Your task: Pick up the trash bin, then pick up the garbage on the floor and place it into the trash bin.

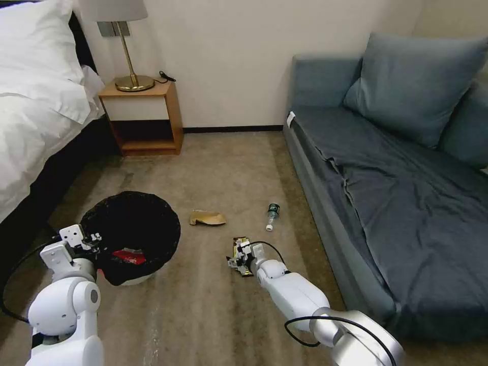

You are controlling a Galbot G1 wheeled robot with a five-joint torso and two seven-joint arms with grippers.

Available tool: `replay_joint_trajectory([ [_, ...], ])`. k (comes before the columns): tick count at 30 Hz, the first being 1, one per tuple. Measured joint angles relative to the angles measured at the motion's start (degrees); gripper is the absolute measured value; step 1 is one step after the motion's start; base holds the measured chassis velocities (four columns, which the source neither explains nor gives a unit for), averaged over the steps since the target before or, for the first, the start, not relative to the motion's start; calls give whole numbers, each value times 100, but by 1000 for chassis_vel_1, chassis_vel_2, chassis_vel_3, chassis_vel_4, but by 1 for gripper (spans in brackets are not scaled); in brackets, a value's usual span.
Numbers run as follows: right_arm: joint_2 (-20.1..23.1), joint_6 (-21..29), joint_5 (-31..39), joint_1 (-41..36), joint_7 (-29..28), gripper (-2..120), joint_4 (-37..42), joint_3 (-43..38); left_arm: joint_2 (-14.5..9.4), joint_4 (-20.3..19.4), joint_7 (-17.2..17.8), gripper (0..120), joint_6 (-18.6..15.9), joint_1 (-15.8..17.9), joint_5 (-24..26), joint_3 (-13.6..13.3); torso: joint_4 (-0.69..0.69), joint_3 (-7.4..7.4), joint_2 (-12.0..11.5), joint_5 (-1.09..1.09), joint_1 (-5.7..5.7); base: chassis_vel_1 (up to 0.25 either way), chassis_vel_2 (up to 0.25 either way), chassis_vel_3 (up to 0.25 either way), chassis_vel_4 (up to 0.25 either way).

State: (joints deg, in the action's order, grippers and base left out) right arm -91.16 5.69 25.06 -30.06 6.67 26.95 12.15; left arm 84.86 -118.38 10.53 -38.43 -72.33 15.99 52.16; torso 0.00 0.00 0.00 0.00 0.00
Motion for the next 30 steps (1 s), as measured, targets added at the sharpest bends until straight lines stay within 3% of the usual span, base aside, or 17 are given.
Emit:
replay_joint_trajectory([
  [9,-72,-10,-219,-86,139,99,-90,-95,1,-66,-14,4,-3,17,-12,26,0,0,0,0,0,0,0,0,0],
  [23,-2,-215,-335,-163,184,46,-84,-266,-7,-162,-61,4,-7,-21,-7,45,0,0,0,0,0,0,0,0,0],
  [28,8,-239,-341,-168,177,34,-77,-289,-17,-164,-66,4,-9,-9,1,62,0,0,0,0,0,0,0,0,0],
  [30,3,-249,-354,-178,164,22,-65,-303,-22,-117,-69,4,-9,12,2,81,0,0,0,0,0,0,0,0,0],
])
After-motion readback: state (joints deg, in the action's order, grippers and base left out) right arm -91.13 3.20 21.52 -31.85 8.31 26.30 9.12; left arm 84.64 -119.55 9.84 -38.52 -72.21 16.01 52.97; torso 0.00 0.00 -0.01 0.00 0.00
